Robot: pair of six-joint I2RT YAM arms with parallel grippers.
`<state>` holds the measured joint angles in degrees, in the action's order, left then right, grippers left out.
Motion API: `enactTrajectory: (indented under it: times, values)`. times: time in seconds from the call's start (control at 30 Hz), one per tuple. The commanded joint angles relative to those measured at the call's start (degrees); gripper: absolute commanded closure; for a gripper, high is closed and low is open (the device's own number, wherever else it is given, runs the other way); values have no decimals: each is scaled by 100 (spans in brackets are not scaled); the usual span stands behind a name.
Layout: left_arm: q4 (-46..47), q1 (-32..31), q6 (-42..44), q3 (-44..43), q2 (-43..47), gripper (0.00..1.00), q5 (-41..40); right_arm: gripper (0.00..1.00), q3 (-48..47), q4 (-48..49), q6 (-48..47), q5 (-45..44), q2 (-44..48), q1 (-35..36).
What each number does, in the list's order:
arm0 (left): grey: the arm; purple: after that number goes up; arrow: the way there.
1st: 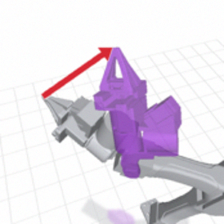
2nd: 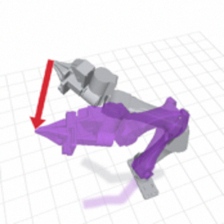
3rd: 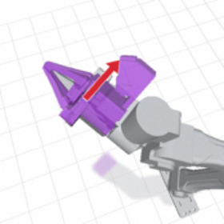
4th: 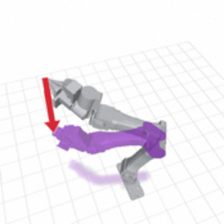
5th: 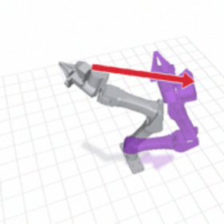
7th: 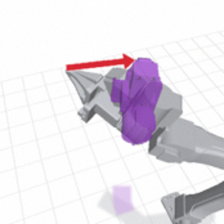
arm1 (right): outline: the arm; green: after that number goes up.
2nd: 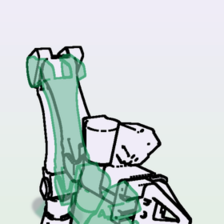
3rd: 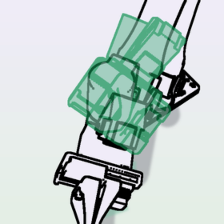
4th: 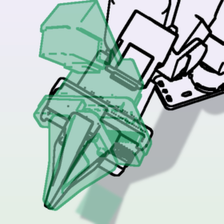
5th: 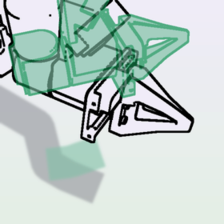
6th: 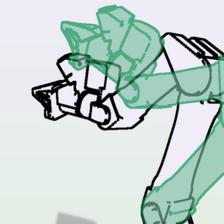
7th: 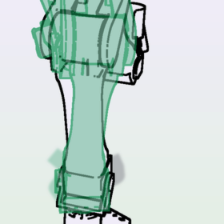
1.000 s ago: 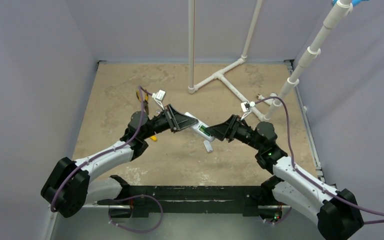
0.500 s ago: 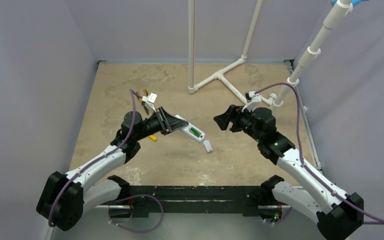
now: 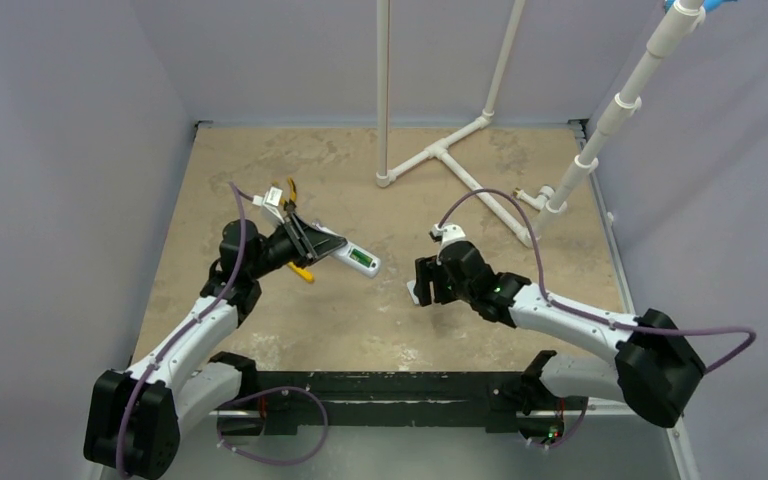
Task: Load the batteries into the remote control
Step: Pick up the battery cover at the center of the board.
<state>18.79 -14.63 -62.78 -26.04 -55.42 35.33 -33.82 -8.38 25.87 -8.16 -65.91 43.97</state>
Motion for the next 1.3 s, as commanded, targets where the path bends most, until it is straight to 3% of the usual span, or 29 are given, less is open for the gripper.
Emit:
enactTrajectory:
  times: [0.0, 0.27, 0.53, 0.83, 1.27]
  values:
    - [46, 49, 122, -223, 57, 100, 191, 35, -176, 349, -183, -467, -389, 242]
    - [143, 48, 31, -84, 74, 100, 183, 40, -358, 455, -554, 103, -910, 327]
    - [186, 48, 14, -138, 19, 100, 167, 43, -524, 410, -451, -31, -1284, 549]
    - [264, 48, -37, -96, -52, 100, 198, 61, -572, 192, -371, -279, -1453, 623]
    - [275, 48, -84, -114, -61, 100, 202, 63, -704, 32, -436, -398, -1680, 799]
